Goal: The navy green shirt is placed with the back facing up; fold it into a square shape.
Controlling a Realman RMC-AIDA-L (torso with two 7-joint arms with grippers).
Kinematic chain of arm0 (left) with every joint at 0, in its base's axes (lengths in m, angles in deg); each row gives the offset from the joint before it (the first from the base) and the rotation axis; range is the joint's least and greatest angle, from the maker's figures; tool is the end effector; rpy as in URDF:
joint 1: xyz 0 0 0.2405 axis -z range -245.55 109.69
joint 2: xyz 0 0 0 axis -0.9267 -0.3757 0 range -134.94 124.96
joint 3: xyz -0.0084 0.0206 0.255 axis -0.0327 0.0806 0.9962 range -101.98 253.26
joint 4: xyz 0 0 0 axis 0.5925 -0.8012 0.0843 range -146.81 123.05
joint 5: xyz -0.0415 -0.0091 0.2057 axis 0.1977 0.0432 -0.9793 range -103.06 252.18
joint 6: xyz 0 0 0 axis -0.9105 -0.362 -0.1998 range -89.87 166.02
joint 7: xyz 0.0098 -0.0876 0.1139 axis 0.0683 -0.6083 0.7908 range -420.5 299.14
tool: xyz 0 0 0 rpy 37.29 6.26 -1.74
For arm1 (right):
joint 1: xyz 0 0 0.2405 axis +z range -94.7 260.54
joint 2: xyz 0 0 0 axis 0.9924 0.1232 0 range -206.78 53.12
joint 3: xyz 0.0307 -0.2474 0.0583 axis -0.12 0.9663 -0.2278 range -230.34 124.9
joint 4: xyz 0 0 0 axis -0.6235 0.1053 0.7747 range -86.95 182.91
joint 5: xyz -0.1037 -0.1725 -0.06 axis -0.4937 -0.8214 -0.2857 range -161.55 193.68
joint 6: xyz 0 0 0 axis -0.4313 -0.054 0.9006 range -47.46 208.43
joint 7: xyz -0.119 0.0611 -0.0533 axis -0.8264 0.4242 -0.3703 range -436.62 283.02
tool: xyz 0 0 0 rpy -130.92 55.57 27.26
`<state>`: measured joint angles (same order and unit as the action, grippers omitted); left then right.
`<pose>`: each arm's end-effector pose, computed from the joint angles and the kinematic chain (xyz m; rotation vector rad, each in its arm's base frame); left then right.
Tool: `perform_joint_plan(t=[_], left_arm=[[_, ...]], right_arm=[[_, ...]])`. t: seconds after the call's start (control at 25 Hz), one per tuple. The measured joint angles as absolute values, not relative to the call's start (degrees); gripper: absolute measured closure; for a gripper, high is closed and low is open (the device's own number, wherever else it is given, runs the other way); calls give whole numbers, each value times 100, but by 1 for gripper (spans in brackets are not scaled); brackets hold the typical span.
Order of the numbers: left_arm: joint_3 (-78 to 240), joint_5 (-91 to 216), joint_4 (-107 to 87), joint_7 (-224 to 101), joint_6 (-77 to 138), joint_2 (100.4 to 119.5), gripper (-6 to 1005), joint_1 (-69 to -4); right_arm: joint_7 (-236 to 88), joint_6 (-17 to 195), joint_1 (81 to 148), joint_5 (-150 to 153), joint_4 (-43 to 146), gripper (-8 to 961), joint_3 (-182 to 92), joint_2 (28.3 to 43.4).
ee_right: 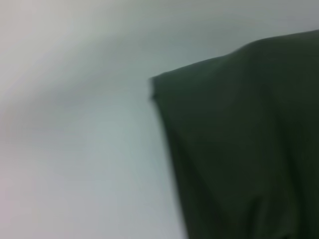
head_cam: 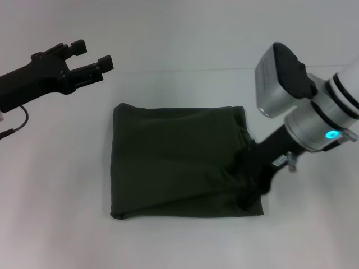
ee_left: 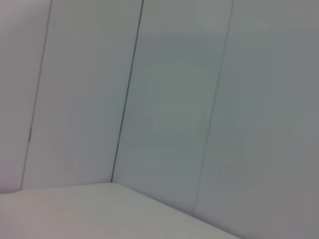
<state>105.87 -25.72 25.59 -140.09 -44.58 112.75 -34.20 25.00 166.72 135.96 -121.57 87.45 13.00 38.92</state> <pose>-0.2450 0.3815 0.0579 -2.3135 -0.5913 -0.9820 0.1764 0.3878 -0.0319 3.0902 -0.3261 0.3630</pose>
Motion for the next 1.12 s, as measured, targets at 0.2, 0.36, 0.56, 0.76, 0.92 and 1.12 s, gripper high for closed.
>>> perform_joint_plan(t=[0.2,0.36,0.56,0.76,0.92,1.12], left_arm=[[10588,-2569,2539,-14037,-4289,11298,79,-3383],[10588,-2566,2520,-14055,-4174,11303,78,-3345],[10587,-2556,2518,-14131,-4140,11299,79,-3281],[10593,-2542,2508,-14136,-4127,11309,79,-3235],[10614,-2542,2503,-14181,-4111,11303,79,-3216],[10628,-2542,2504,-14198,-4116,11282,80,-3209]], right_arm=[[2263,17614,13604,-12326,8814,26,1245,3669],[1851,18408,13524,-12263,9162,26,385,3488],[1812,17814,13511,-12151,9379,26,-898,3482],[2030,16123,13518,-12156,9281,28,-687,3999],[2347,14795,13551,-12251,9021,29,88,4306],[2850,13785,13626,-12215,8591,30,804,4295]])
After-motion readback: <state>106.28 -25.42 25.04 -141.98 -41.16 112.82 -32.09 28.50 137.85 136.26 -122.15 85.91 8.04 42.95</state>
